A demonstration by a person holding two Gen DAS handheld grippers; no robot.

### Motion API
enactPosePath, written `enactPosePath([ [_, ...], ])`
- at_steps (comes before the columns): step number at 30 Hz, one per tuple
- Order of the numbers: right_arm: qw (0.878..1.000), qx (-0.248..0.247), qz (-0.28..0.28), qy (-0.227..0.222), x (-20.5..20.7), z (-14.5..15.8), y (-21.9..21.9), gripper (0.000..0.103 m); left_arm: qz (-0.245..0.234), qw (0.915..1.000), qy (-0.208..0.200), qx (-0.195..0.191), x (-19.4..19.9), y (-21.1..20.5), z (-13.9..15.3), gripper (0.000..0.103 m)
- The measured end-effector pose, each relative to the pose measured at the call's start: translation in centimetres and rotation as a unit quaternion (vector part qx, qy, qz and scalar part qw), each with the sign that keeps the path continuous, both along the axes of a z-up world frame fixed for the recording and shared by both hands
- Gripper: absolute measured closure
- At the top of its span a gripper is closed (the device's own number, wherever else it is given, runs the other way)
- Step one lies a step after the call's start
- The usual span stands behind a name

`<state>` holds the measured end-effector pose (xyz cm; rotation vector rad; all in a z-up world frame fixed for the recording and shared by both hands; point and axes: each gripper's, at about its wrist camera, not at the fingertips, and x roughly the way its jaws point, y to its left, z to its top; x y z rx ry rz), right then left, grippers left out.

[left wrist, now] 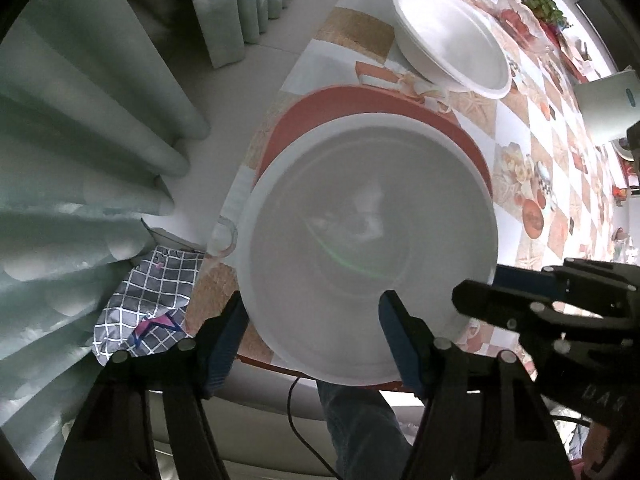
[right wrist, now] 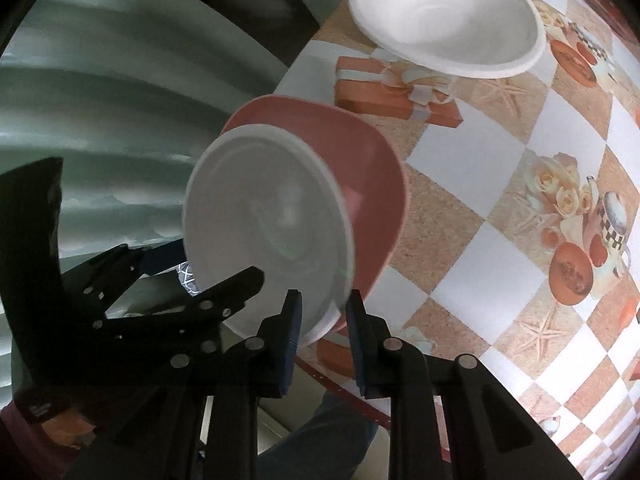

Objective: Organize plates and bowls

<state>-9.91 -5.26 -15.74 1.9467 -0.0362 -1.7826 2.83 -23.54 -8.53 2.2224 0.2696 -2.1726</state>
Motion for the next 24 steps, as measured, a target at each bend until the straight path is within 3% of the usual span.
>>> enactPosePath([
  [10,1.000,-0.007,0.002,0.018,-1.2,0.3,0.0,0.077,0.003,0.9995,0.032,0.006,-0.5,0.3,2.1,0.037],
  [13,0.999,-0.013,0.009,0.030,-1.0,1.0,0.4,0.077,-0.002,0.9987,0.050,-0.010,-0.6,0.7,3.4,0.038],
  [24,0.998,-0.028,-0.006,0.053,-1.5,4.7,3.2,0.077,0.005,0.9960,0.088,-0.012,-2.4,2.0,6.2,0.040],
])
